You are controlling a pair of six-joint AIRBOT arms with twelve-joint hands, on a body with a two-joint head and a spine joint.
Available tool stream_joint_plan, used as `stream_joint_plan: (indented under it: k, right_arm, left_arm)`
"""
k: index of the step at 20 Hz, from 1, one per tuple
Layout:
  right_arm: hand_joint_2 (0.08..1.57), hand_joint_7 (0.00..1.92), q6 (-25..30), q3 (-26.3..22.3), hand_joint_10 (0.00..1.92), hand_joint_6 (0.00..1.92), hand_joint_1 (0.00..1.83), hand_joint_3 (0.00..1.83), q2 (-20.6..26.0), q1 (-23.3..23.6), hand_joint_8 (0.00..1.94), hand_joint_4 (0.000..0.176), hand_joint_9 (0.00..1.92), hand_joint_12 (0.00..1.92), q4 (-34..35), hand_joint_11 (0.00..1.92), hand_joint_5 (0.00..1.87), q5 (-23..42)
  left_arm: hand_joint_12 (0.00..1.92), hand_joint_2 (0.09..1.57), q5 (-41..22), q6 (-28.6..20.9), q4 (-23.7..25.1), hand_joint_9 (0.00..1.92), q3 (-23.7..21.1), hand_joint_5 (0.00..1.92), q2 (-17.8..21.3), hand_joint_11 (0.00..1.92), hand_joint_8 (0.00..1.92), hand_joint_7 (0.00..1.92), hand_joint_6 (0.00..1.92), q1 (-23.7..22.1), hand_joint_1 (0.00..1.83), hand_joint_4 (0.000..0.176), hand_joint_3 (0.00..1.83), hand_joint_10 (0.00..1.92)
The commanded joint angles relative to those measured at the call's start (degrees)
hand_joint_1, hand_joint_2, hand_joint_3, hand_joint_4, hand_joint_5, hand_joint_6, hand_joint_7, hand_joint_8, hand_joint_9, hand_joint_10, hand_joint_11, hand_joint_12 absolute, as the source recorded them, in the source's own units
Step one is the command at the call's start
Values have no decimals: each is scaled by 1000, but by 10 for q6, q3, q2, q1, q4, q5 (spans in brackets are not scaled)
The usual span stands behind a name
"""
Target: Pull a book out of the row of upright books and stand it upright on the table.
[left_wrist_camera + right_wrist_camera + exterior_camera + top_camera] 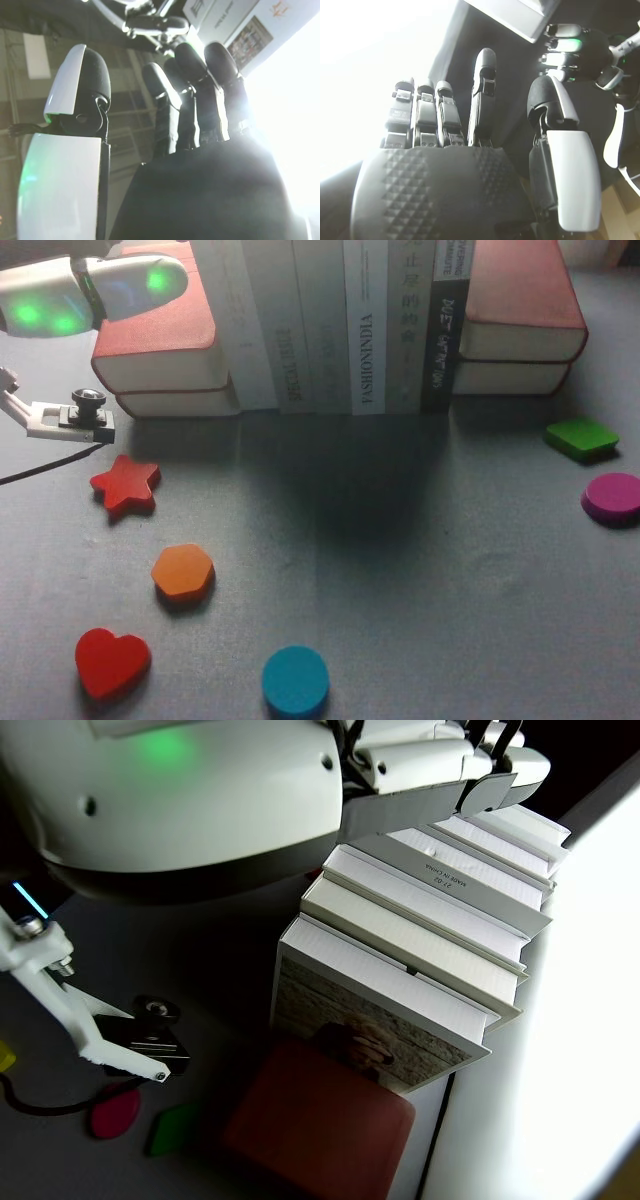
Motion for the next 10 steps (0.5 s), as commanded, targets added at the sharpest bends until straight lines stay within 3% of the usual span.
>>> stream_joint_plan:
  k: [1,6,8,9,10]
  right_arm:
    - [1235,0,1,5,0,6,472,5,-4,2,0,72,0,0,34,0,676,40]
    - [1178,0,1,21,0,15,450,0,-17,-18,0,134,0,0,53,0,712,43]
    - [1172,0,1,22,0,23,506,0,-16,-22,0,99,0,0,54,0,741,43]
    - [1167,0,1,22,0,27,552,0,-15,-24,0,66,0,0,54,0,758,43]
    - [1182,0,1,22,0,17,537,0,-15,-25,0,65,0,0,55,0,742,43]
  left_arm:
    - [1777,1159,-63,-5,-32,194,2,251,-3,39,1243,118,936,-10,1131,0,0,1499]
    - [1709,1176,-65,-5,-31,215,1,261,-4,72,1203,138,929,-12,1135,0,4,1433]
    - [1770,1179,-65,-5,-31,196,1,268,-3,23,1195,127,981,-11,1151,0,5,1449]
    - [1784,1181,-66,-5,-31,168,1,253,-4,4,1187,108,984,-11,1159,0,6,1457]
    - [1744,1186,-67,-5,-32,178,1,263,-4,0,1150,112,952,-11,1138,0,7,1431]
